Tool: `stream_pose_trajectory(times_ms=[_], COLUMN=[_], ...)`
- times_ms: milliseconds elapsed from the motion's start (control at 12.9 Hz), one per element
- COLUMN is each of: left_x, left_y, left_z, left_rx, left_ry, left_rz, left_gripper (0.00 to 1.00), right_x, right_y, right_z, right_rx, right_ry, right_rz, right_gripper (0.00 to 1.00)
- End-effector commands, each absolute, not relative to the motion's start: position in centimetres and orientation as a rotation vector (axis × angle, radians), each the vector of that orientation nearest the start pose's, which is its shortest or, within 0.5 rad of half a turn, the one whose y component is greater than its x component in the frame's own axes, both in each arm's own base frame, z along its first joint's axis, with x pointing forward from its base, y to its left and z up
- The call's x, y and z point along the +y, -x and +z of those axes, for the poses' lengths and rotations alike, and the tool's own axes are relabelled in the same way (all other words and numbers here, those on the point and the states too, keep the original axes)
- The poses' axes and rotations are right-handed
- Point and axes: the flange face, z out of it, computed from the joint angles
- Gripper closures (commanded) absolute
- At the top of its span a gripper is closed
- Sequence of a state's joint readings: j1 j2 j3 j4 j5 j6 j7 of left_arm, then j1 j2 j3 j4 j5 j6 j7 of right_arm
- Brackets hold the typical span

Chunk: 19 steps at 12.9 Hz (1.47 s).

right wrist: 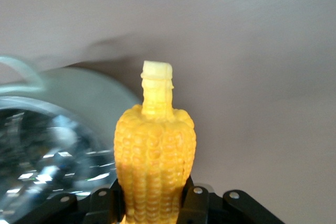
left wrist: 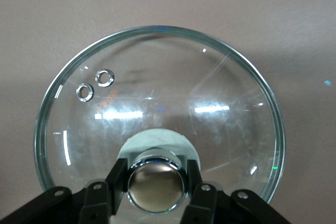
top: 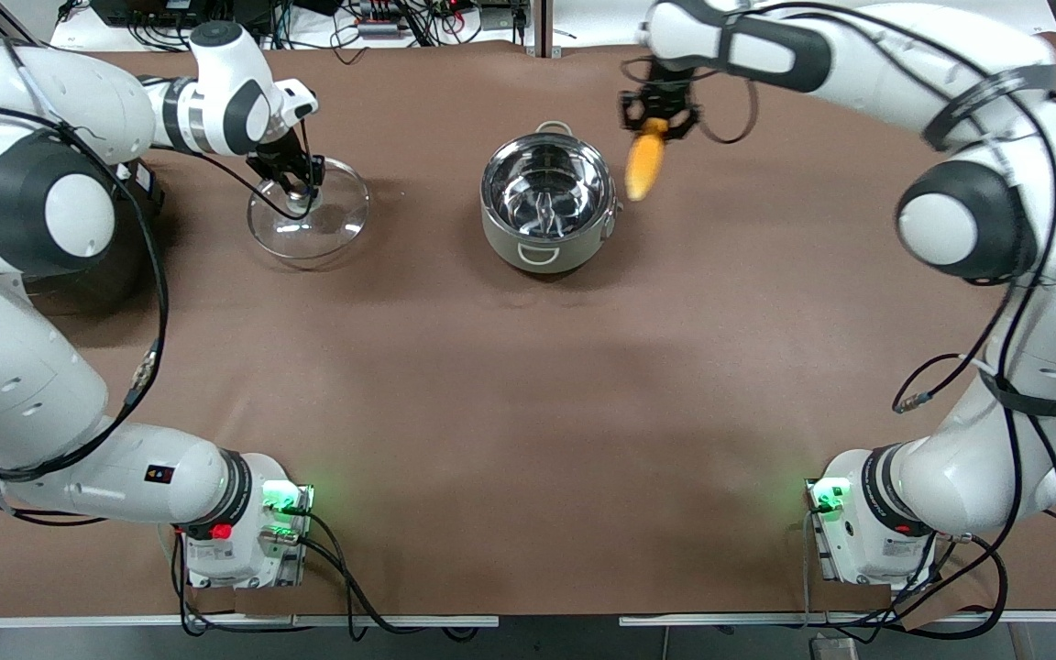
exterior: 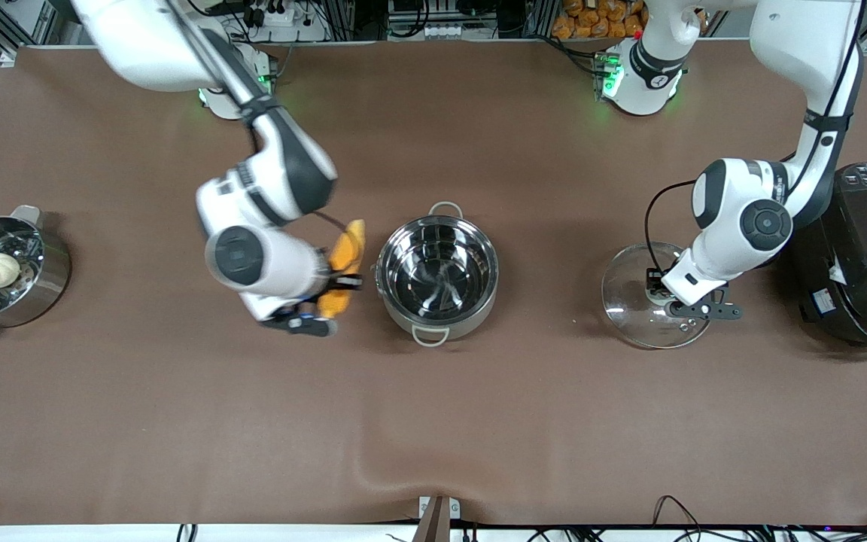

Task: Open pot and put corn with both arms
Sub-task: 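Carry the corn over the pot with the right gripper and lower it in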

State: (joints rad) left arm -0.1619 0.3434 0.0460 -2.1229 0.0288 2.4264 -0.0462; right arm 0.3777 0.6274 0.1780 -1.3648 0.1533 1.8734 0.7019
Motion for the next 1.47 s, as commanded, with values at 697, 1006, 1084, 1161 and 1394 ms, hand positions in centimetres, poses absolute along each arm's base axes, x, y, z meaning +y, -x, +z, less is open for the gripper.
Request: stream_pose_trajectory(times_ms=[697, 1006, 1084, 1161, 1394], left_x=[-4.8, -3.0, -2.4, -1.9, -1.8], left_y=[-57.7, -60.5, -61.6, -62.3, -62.8], left_z=[25.4, 33.7, 37.0, 39.8, 48.4], left_rx=[0.141, 0.103, 0.083, 0.065, 0.044], left_ry=[3.086, 3.083, 3.082, 3.08, 3.08], left_rz=[0.083, 0.087, 0.087, 0.099, 0.054], left_gripper=[0.0, 0.0, 0.0, 0.0, 0.0], right_x=[46.3, 45.4, 45.5, 45.5, 46.1], right_y=[-60.1, -61.7, -61.6, -61.5, -61.1], right_z=[30.6, 27.9, 27.9, 27.7, 28.4], right_rx=[0.254, 0.258, 0.258, 0.262, 0.273], right_ry=[2.884, 2.861, 2.862, 2.864, 2.869], right_rz=[0.289, 0.235, 0.236, 0.242, 0.229], right_gripper=[1.0, 1.0, 1.0, 1.0, 0.0])
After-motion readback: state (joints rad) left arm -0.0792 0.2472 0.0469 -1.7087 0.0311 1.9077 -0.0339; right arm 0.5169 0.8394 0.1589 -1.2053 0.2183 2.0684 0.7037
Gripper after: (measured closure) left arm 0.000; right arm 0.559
